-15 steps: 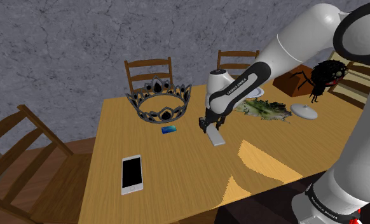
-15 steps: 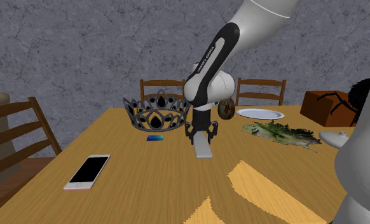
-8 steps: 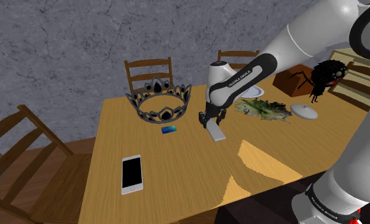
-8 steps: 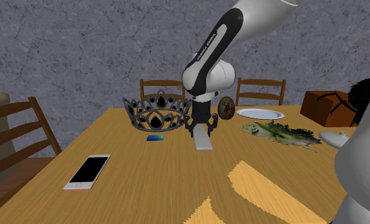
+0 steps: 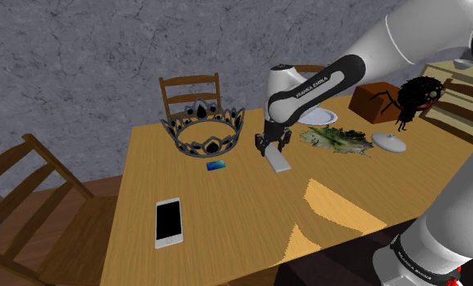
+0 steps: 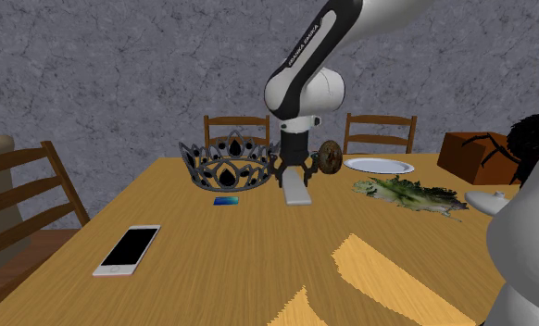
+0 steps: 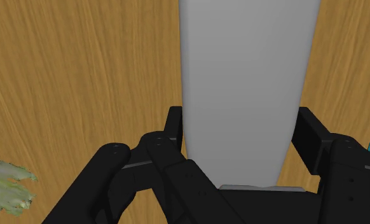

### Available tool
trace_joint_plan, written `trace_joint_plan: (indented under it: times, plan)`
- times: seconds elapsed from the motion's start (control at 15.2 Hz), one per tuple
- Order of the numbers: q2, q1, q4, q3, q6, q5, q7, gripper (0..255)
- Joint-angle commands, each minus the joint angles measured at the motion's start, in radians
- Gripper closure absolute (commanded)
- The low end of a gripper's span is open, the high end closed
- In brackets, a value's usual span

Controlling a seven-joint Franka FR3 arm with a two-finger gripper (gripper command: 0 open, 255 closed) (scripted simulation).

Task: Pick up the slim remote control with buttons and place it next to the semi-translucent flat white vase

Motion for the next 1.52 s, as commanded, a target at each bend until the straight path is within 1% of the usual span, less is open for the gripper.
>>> trace_joint_plan:
  times: [0.0,0.33,0.66,0.92,1.19,1.45]
  plan:
    - [-0.023,0.000,0.006,0.002,-0.028,0.007,-0.003,255]
    - [-0.060,-0.001,0.025,0.003,-0.083,0.019,-0.012,255]
    - [-0.191,-0.047,-0.132,-0.046,-0.055,0.047,-0.126,255]
    - [-0.289,-0.083,-0.240,-0.098,-0.045,0.054,-0.220,255]
    - [-0.378,-0.124,-0.331,-0.158,-0.043,0.042,-0.313,255]
    - [-0.458,-0.174,-0.406,-0.226,-0.047,0.013,-0.408,255]
